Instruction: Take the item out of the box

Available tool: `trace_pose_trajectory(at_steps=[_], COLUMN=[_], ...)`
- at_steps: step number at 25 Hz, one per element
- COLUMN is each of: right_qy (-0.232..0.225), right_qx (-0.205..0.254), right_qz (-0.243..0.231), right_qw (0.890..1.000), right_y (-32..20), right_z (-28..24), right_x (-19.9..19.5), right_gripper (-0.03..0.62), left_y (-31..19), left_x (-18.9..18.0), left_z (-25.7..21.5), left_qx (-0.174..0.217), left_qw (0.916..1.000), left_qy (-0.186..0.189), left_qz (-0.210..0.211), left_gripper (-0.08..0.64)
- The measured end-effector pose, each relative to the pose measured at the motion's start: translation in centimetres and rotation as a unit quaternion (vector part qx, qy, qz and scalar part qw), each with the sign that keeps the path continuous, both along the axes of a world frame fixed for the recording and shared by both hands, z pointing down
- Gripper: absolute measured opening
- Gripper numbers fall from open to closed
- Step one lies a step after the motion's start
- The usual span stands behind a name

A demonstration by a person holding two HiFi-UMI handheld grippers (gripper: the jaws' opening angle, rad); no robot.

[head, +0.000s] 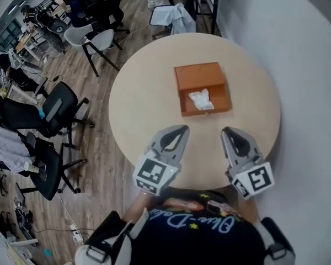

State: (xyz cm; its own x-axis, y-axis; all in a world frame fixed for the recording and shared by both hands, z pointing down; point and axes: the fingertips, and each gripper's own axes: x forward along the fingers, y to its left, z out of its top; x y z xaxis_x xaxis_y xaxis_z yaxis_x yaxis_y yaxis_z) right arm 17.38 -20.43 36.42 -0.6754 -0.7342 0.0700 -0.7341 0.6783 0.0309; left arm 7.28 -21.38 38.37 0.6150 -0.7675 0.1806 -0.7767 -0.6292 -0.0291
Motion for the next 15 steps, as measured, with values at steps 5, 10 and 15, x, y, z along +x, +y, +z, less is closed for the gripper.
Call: trace_pose_trajectory(at_steps=[5,10,15], right_qy=[0.020,0.043,0.068], right_qx=[-0.005,-0.007,-0.016], right_qz=[0.010,0.018,0.018], right_qw=[1.000,0.999,0.997], right_y=[-2.3,-4.9,-7.1], right_z=[0.2,1.0,1.8], right_x=[-0.2,-0.2,-0.8], right_gripper=[0.020,0.021,0.028], left_y=[-2.2,-4.3,-6.0], left_x=[-0.6,-0.9,-1.5], left_z=[0.5,1.9,3.1], left_qx=[-0.003,-0.014,-0.028], left_qw=[1.0000,0.9999,0.9996], left_qy=[0.004,0.003,0.007], left_qz=[0.003,0.006,0.005], left_gripper=[-0.015,-0.015,-0.015])
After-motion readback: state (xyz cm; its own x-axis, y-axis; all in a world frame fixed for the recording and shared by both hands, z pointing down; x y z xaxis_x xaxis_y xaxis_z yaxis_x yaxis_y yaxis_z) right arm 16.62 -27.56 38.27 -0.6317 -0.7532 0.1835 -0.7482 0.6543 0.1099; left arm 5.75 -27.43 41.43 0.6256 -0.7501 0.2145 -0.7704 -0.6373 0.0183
